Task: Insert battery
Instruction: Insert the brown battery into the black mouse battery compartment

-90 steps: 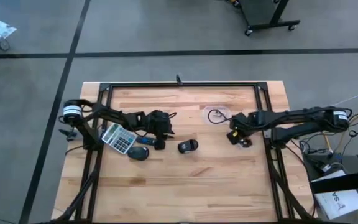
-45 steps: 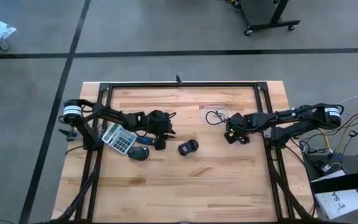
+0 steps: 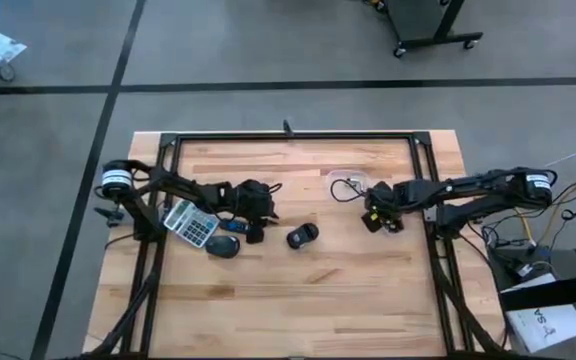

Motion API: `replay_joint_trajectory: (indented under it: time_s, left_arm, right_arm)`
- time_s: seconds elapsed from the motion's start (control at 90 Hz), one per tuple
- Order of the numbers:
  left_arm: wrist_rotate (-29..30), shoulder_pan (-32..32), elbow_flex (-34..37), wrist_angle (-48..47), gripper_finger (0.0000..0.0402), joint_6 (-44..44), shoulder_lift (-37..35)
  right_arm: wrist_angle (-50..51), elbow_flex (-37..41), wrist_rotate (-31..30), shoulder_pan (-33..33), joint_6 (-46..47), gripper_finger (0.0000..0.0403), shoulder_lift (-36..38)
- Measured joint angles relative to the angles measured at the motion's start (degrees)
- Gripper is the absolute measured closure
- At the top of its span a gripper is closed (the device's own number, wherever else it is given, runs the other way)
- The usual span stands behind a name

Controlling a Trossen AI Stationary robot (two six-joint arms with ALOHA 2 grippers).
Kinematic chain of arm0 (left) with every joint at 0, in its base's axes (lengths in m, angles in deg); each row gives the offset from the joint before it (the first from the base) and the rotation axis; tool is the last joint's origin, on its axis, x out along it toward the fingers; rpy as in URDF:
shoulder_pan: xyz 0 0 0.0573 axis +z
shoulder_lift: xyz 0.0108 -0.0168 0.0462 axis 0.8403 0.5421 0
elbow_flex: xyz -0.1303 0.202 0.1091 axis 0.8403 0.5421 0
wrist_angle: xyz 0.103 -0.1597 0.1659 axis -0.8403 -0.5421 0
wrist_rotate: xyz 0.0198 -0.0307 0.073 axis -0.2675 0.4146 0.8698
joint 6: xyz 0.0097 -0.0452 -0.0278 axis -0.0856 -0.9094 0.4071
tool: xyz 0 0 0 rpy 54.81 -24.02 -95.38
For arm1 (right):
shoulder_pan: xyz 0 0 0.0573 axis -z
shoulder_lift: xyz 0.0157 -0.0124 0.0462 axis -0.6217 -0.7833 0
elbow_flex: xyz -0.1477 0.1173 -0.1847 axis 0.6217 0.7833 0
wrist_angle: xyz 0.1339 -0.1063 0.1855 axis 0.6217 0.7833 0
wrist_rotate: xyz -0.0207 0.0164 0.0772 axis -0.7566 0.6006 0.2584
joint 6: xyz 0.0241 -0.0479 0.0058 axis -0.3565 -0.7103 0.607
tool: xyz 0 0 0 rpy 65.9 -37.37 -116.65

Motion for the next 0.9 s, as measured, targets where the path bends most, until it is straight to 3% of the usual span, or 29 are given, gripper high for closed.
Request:
replay_joint_trajectory:
  time_s: [0.278, 0.489, 0.667, 0.9]
  left_arm:
    - [-2.3, -3.7, 0.7, 0.6, 0.0326, 0.8, 0.1]
    - [-1.2, -7.1, 0.7, 9.4, 0.0326, -3.2, 3.8]
    - [2.7, -9.1, -0.8, 13.2, 0.0326, -6.2, 6.7]
    - [3.1, -11.8, -4.6, 13.2, 0.0326, -7.4, 10.1]
  right_arm:
    - [1.3, -1.1, -0.3, 0.0, -3.3, 0.0384, 5.7]
    - [2.3, -4.0, -1.5, 0.0, -12.3, 0.0384, 10.3]
    - [-5.2, -4.8, -1.5, -0.5, -19.8, 0.0384, 12.3]
    - [-14.5, -4.7, -1.1, -3.0, -24.0, 0.0384, 10.6]
